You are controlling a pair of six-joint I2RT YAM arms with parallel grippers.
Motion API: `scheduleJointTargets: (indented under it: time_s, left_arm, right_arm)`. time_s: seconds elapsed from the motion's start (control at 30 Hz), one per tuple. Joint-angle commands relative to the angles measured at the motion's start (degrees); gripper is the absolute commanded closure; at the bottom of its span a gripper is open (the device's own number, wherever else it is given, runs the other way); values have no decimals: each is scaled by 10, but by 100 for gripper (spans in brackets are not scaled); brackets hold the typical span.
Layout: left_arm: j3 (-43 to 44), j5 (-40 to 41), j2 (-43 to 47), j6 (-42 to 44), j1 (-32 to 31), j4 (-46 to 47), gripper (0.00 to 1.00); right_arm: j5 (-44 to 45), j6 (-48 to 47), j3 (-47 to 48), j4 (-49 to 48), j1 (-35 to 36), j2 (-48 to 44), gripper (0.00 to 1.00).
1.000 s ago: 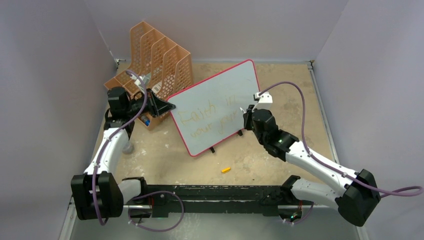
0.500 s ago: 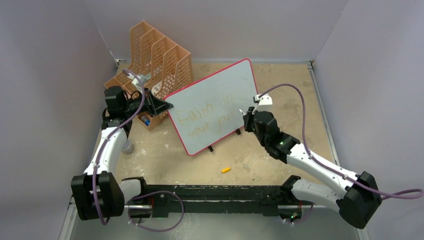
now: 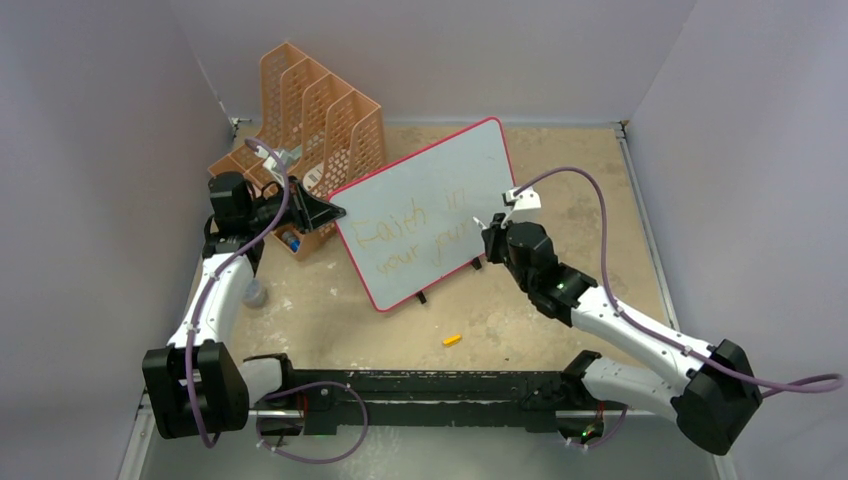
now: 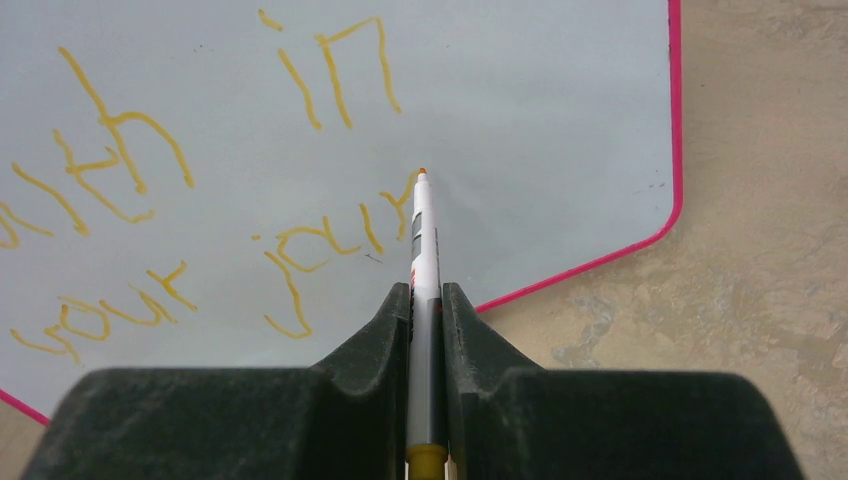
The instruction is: Write a sentence on the whiteboard
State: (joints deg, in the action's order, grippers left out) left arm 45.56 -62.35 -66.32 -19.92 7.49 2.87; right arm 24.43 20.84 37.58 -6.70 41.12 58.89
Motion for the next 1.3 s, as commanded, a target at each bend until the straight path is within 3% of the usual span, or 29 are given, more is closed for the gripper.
scheduleJointTargets:
  time_s: [0.0,0.77,1.27]
  left_arm:
    - [22,30,-1,52,11,36,100]
    - [21,28,1,52,11,36,100]
    - [21,28,3,51,11,38,100]
  right_arm:
    - [10,-10,5,-32,-3,10,100]
    - [0,-14,11,-52,-14,45,100]
    - [-19,27,19,15,-16,56,100]
